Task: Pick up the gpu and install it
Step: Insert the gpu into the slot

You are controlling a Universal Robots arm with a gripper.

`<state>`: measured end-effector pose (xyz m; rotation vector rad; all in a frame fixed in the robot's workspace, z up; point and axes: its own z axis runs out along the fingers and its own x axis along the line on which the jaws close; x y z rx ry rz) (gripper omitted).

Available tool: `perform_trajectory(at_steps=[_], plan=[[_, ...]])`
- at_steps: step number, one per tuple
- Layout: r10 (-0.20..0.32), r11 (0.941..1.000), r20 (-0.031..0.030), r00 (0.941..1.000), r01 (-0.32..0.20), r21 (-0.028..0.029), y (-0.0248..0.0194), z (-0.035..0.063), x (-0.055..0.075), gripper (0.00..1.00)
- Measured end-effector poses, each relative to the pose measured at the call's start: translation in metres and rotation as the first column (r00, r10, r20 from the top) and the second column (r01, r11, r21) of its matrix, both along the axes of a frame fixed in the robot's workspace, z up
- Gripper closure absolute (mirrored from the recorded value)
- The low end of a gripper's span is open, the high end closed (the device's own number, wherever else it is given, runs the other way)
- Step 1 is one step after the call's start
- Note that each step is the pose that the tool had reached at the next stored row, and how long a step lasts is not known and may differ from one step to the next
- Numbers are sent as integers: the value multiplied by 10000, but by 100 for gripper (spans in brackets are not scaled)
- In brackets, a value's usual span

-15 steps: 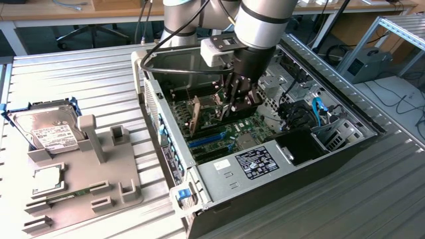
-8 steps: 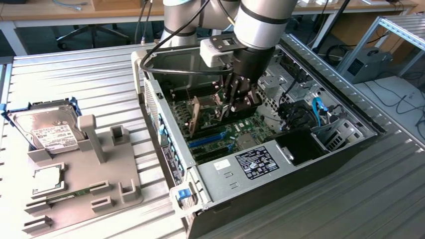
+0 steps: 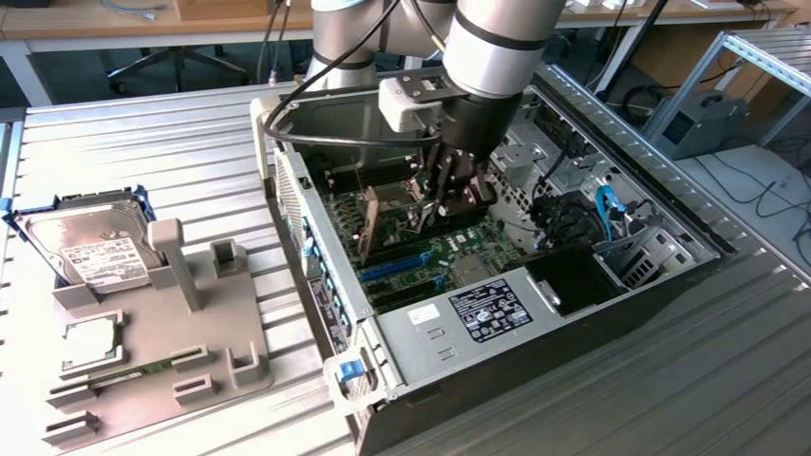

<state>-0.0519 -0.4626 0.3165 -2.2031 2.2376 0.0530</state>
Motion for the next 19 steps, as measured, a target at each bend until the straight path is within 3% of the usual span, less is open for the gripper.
perform_trajectory(at_steps=[19], plan=[[0, 10000, 0, 10000, 0, 0, -14, -142, -78, 74]])
